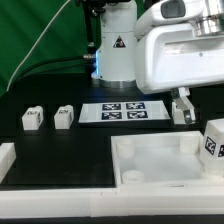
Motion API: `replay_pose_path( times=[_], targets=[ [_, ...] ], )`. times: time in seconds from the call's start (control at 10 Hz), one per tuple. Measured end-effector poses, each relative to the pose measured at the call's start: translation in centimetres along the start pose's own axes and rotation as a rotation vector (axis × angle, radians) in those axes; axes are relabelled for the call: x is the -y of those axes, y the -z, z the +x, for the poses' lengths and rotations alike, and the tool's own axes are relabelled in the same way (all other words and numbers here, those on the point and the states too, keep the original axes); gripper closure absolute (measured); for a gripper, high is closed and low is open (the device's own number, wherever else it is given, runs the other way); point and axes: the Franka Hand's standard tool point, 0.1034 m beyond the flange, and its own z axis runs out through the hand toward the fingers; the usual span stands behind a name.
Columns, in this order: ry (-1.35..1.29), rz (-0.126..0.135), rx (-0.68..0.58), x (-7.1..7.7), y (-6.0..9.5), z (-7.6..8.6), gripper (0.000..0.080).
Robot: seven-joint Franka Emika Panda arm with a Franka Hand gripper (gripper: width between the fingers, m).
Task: Assemble one leg
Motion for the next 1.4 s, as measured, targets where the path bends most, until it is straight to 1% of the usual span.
replay_pose_path(
  times=[0.1,0.2,0.3,0.4,0.5,0.6,0.7,0.8,0.9,1.0,1.2,1.3,1.4],
  targets=[
    [0.002,0.010,0.024,0.2,-0.1,0.0,0.0150],
    [0.002,0.009,0.022,0.2,-0.1,0.0,0.0150],
    [-0.021,0.042,0.126,1.0,-0.3,-0.9,0.0150],
    [-0.032,0.077,0.238,1.5,-0.1,-0.7,0.0150],
    [-0.040,0.089,0.308,0.6,-0.1,-0.4,0.0150],
    [-0.047,0.092,0.439,0.1,0.3,-0.9,0.0150],
    [-0.054,0.103,0.548,-0.2,0.7,-0.8,0.0150],
    [-0.050,0.113,0.630,-0.4,0.7,-0.7,0.0150],
    [-0.053,0.122,0.662,-0.5,0.5,-0.6,0.0150],
    [-0.052,0.118,0.644,-0.5,0.3,-0.3,0.0150],
    [-0.055,0.118,0.645,-0.3,0.1,-0.4,0.0150],
    [-0.058,0.117,0.644,0.2,-0.3,-0.5,0.0150],
    [-0.056,0.118,0.646,0.2,-0.8,-0.7,0.0150]
  ],
)
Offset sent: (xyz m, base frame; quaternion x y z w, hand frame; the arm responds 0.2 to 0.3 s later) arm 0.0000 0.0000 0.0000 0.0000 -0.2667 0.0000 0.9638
